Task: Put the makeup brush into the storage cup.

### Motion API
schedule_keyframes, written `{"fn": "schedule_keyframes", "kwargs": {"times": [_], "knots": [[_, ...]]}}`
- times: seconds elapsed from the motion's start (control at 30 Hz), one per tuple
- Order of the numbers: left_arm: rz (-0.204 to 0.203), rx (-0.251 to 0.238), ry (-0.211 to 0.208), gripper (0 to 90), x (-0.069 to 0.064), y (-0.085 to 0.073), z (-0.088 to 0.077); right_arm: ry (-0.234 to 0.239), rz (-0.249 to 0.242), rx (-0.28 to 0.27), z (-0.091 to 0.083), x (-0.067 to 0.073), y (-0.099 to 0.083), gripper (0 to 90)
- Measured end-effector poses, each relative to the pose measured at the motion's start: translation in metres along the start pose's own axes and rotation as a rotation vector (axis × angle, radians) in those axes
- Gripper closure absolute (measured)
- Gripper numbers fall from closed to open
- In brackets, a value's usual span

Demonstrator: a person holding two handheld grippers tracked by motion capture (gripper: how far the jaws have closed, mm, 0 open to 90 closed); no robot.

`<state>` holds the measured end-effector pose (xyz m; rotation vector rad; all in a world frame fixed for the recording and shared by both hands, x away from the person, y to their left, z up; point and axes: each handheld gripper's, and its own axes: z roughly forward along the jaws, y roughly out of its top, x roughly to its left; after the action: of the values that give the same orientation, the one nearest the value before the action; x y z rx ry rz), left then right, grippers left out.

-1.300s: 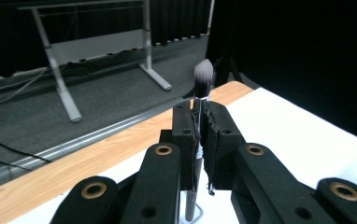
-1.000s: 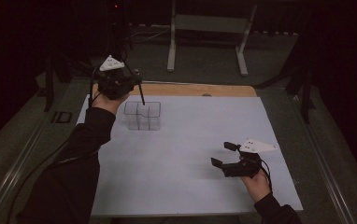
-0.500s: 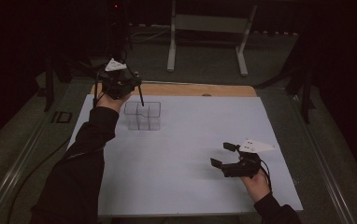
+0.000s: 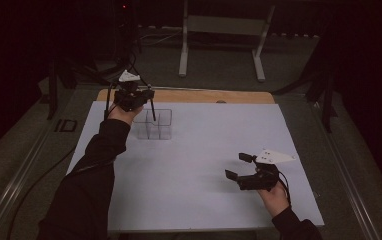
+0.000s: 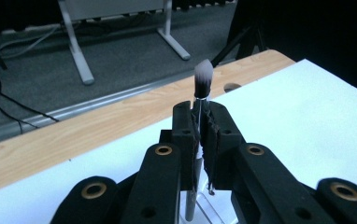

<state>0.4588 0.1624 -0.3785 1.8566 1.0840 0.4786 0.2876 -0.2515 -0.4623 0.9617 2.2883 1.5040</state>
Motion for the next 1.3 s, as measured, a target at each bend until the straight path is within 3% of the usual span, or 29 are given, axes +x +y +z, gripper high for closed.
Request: {"fn": "schedule_keyframes", "kwargs": {"times": [0.27,0.6,0.93,1.0,1.07,1.1,1.13,1.17,1.23,1.3], "knots": [[-0.026,0.037,-0.01,85.1,0.001,-0.014,0.007,0.004,0.002,0.006,0.001,0.001,0.0,14.4],[-0.011,0.101,0.003,85.0,-0.002,-0.027,0.018,0.01,0.01,0.003,0.001,0.0,0.0,14.4],[-0.028,0.148,0.011,84.8,-0.005,-0.036,0.029,0.009,0.015,0.002,0.0,-0.001,-0.001,14.4],[-0.041,0.153,0.033,84.6,-0.005,-0.037,0.03,0.009,0.015,0.003,0.001,-0.001,-0.001,14.4],[-0.027,0.152,0.034,83.5,-0.006,-0.036,0.03,0.01,0.015,0.003,0.001,-0.001,-0.001,14.5],[-0.049,0.153,0.048,83.5,-0.007,-0.035,0.03,0.011,0.015,0.004,0.001,-0.001,-0.001,14.4],[-0.062,0.156,0.053,67.7,-0.007,-0.033,0.03,0.012,0.014,0.003,0.0,-0.001,-0.001,14.5],[-0.063,0.166,0.067,57.8,-0.007,-0.032,0.03,0.014,0.015,0.004,0.001,-0.001,-0.001,14.5],[-0.08,0.198,0.065,41.8,-0.006,-0.03,0.031,0.014,0.015,0.004,0.001,-0.001,0.0,14.5],[-0.08,0.207,0.072,32.5,-0.006,-0.029,0.03,0.013,0.013,0.004,0.0,-0.001,0.0,14.4]]}}
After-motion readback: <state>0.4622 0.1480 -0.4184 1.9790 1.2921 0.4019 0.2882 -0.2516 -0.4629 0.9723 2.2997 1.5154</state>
